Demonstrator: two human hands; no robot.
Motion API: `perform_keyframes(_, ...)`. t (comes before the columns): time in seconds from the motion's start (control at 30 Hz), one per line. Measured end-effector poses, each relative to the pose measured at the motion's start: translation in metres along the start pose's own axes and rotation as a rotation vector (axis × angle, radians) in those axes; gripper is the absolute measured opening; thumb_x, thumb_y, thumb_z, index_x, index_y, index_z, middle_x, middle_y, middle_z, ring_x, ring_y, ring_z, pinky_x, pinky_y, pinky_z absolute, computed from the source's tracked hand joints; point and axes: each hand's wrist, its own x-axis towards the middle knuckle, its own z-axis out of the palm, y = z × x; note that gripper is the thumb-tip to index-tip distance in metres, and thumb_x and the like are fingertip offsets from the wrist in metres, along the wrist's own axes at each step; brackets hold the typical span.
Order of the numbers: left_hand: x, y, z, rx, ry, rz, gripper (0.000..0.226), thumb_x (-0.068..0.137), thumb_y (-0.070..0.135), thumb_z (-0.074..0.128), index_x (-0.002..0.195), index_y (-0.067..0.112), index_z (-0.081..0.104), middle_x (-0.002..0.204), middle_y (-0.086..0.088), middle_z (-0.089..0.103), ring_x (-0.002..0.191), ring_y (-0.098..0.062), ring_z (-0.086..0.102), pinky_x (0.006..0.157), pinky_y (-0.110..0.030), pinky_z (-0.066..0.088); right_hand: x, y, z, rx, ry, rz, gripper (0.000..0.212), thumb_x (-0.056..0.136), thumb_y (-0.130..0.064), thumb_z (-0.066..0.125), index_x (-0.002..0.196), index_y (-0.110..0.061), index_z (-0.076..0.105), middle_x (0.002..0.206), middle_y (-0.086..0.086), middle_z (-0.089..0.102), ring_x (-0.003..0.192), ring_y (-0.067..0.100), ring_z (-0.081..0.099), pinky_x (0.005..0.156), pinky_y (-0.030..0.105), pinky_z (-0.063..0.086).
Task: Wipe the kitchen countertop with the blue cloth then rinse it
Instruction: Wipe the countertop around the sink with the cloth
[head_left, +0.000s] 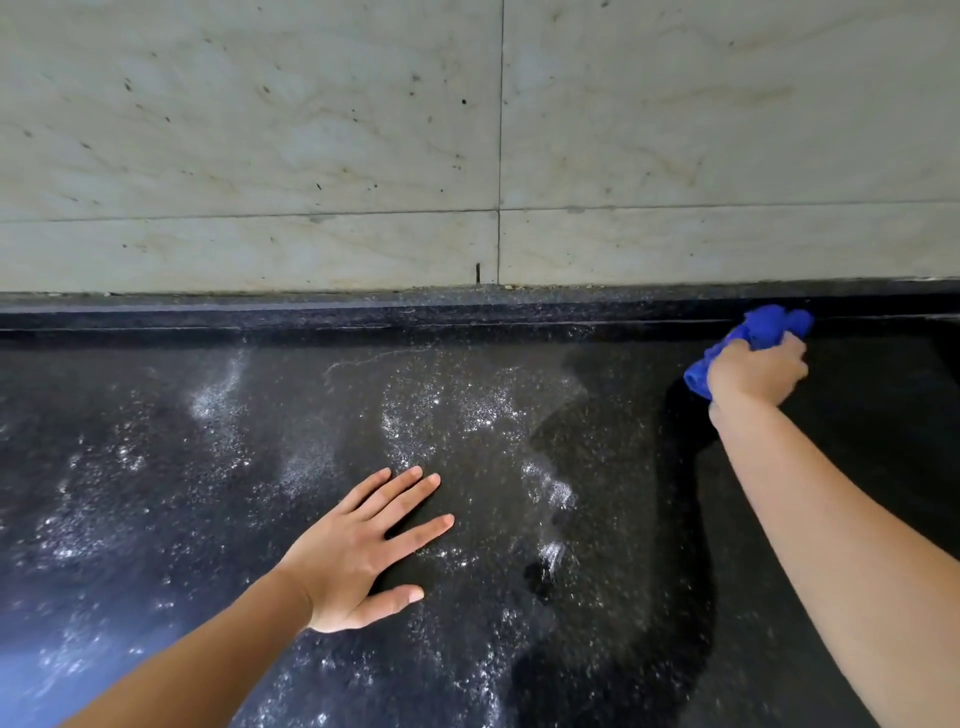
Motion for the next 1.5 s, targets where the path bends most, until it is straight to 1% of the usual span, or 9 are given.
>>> perform_keyframes(0.2, 0.000, 0.000, -0.001, 0.007, -0.014, -0.003, 0.071, 0.092, 0.065, 0.037, 0.153, 0.029, 0.024, 0.160, -0.012, 0.019, 0.148, -0.030, 0.018, 0.115, -0.049, 0.017, -0.045, -0.012, 0.042, -0.106, -0.138, -0.178, 0.039, 0.092, -0.008, 0.054, 0.129, -0.005, 0.043, 0.135, 0.015, 0.043, 0.120, 0.033, 0.050, 0.096, 0.038, 0.041)
perform_keyframes(0.37, 0.000, 0.003, -0.003, 0.001, -0.028, -0.006, 0.072, 0.092, 0.065, 0.037, 0.153, 0.029, 0.024, 0.160, -0.012, 0.020, 0.147, -0.031, 0.018, 0.114, -0.049, 0.018, -0.034, 0.007, -0.004, -0.250, -0.624, -0.613, 0.045, 0.081, 0.005, 0.052, 0.121, -0.014, 0.058, 0.115, 0.004, 0.056, 0.100, 0.019, 0.054, 0.085, 0.022, 0.036)
perform_keyframes(0.53, 0.000, 0.003, -0.002, 0.009, -0.012, -0.007, 0.071, 0.092, 0.065, 0.037, 0.153, 0.029, 0.025, 0.160, -0.012, 0.021, 0.147, -0.031, 0.019, 0.115, -0.049, 0.017, -0.005, -0.005, -0.004, 0.073, -0.049, -0.075, 0.039, 0.087, -0.002, 0.054, 0.125, -0.009, 0.046, 0.131, 0.015, 0.045, 0.111, 0.033, 0.056, 0.088, 0.029, 0.043)
perform_keyframes(0.6, 0.001, 0.002, -0.002, 0.009, -0.005, -0.007, 0.071, 0.092, 0.065, 0.036, 0.153, 0.030, 0.025, 0.160, -0.012, 0.021, 0.147, -0.031, 0.019, 0.115, -0.049, 0.017, -0.027, -0.017, 0.023, 0.058, -0.048, -0.041, 0.040, 0.088, -0.004, 0.057, 0.125, -0.008, 0.041, 0.133, 0.016, 0.041, 0.112, 0.038, 0.055, 0.094, 0.037, 0.045)
perform_keyframes(1.0, -0.001, 0.000, 0.001, -0.020, -0.004, -0.021, 0.069, 0.093, 0.066, 0.035, 0.152, 0.032, 0.026, 0.160, -0.010, 0.021, 0.148, -0.030, 0.018, 0.116, -0.048, 0.014, -0.173, -0.044, 0.100, -0.028, -0.966, -0.691, 0.049, 0.074, 0.002, 0.039, 0.109, -0.025, 0.061, 0.104, 0.009, 0.056, 0.091, 0.026, 0.056, 0.084, 0.036, 0.048)
perform_keyframes(1.17, -0.001, -0.001, 0.003, -0.024, 0.021, -0.021, 0.068, 0.093, 0.066, 0.034, 0.152, 0.032, 0.026, 0.160, -0.009, 0.019, 0.148, -0.029, 0.017, 0.115, -0.048, 0.014, -0.076, -0.021, 0.041, -0.158, -0.582, -0.623, 0.051, 0.080, 0.000, 0.040, 0.122, -0.019, 0.061, 0.117, 0.009, 0.059, 0.107, 0.027, 0.055, 0.089, 0.028, 0.040)
perform_keyframes(1.3, -0.001, -0.003, 0.004, -0.021, 0.029, -0.022, 0.068, 0.093, 0.067, 0.032, 0.152, 0.033, 0.025, 0.161, -0.008, 0.017, 0.149, -0.028, 0.014, 0.116, -0.047, 0.013, -0.086, 0.017, 0.038, -0.385, -0.397, -0.717, 0.055, 0.071, -0.009, 0.035, 0.116, -0.010, 0.067, 0.114, 0.017, 0.062, 0.099, 0.042, 0.054, 0.086, 0.039, 0.044)
perform_keyframes(1.43, -0.001, -0.003, 0.003, -0.041, 0.028, -0.019, 0.067, 0.093, 0.067, 0.033, 0.151, 0.034, 0.027, 0.160, -0.008, 0.021, 0.148, -0.029, 0.017, 0.116, -0.047, 0.013, -0.178, 0.037, 0.036, -0.288, -0.793, -0.993, 0.051, 0.070, 0.004, 0.041, 0.110, -0.011, 0.069, 0.112, 0.005, 0.062, 0.098, 0.026, 0.052, 0.087, 0.033, 0.043)
perform_keyframes(1.5, -0.002, -0.002, 0.004, -0.044, 0.033, -0.016, 0.067, 0.093, 0.067, 0.033, 0.151, 0.034, 0.028, 0.159, -0.008, 0.023, 0.147, -0.029, 0.019, 0.116, -0.048, 0.013, -0.180, 0.026, 0.018, -0.165, -1.061, -0.795, 0.049, 0.075, 0.008, 0.043, 0.104, -0.016, 0.073, 0.107, -0.002, 0.067, 0.099, 0.015, 0.059, 0.087, 0.025, 0.044)
